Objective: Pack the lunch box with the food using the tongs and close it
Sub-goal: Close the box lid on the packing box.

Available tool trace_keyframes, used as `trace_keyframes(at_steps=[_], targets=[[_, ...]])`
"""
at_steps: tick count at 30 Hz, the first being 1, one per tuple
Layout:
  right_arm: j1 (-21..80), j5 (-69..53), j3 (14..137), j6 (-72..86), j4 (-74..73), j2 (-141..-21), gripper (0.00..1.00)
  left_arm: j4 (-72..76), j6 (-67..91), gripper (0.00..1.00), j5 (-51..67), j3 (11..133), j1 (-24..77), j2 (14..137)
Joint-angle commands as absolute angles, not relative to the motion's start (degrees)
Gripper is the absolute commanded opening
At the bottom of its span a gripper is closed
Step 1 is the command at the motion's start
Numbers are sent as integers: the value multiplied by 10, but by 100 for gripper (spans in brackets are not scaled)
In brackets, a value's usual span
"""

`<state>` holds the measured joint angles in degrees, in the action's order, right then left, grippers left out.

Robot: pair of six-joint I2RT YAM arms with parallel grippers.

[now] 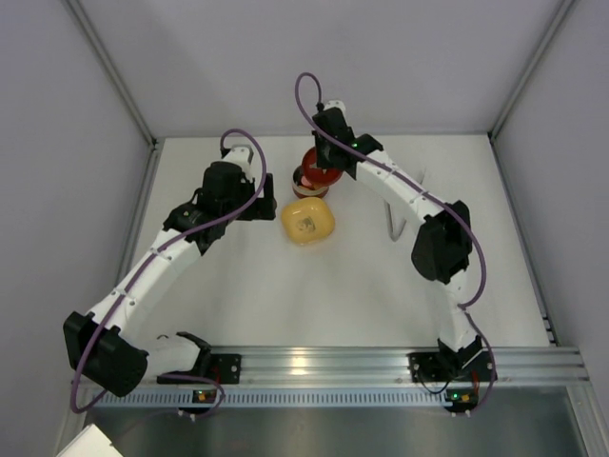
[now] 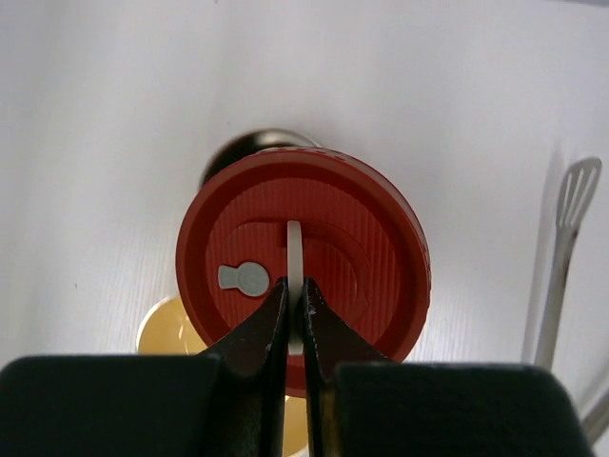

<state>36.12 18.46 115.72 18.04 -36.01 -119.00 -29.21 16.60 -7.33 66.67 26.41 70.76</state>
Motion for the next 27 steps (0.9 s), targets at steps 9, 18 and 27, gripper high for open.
trace_keyframes(at_steps=[9,18,27], targets=[[326,93,1310,197,-323,-1307,0,-286,167,99,-81,665,265,702],[330,54,1311,214,-287,-1331,0,-287,166,99,-83,665,264,701],[328,61,1326,224,-275,-1364,0,-288,165,99,-83,666,265,700]])
